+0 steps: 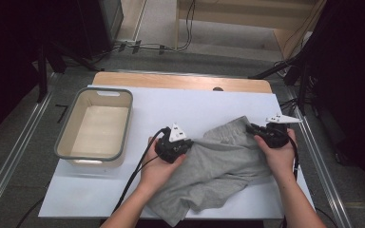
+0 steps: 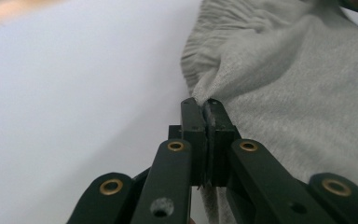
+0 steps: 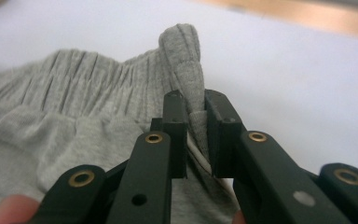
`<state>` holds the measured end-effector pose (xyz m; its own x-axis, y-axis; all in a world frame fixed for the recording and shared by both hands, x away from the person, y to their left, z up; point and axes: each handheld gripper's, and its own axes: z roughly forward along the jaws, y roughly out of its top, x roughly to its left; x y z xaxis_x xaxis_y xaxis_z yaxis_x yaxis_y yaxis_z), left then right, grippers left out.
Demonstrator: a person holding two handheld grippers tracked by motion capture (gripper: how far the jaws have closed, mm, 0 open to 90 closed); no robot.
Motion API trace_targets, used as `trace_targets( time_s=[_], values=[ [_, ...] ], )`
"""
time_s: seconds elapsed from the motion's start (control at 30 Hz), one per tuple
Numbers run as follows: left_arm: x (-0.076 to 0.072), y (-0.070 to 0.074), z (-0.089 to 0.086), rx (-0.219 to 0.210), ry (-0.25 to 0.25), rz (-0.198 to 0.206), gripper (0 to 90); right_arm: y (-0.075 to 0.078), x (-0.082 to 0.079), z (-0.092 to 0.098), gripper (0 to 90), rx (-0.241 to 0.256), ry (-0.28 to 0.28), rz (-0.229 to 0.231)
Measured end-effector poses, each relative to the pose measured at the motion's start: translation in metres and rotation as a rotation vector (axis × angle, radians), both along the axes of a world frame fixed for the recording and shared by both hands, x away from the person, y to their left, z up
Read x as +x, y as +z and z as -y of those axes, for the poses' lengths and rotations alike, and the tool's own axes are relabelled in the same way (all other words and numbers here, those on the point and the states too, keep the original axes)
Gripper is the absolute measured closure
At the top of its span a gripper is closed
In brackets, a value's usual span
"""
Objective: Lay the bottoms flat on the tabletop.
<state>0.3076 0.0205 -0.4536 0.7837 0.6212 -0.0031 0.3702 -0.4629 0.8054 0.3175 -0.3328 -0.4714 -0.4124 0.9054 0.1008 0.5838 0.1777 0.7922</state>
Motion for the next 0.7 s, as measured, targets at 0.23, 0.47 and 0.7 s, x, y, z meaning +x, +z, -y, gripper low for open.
trace_targets(
  time_s=[0.23,0.47,0.7],
  values=[
    [0.024,-0.008,0.013,0.026,0.019,-0.005,82.7,0.0,0.024,0.013,74.8,0.047,-0.061,-0.027],
    [0.013,-0.015,0.008,-0.024,-0.033,-0.08,47.7,-0.009,0.008,0.017,52.6,0.035,-0.055,-0.043],
    [-0.01,-0.007,-0.004,-0.103,-0.069,-0.097,38.5,-0.009,-0.029,0.025,43.1,0.05,-0.065,-0.018]
  ],
)
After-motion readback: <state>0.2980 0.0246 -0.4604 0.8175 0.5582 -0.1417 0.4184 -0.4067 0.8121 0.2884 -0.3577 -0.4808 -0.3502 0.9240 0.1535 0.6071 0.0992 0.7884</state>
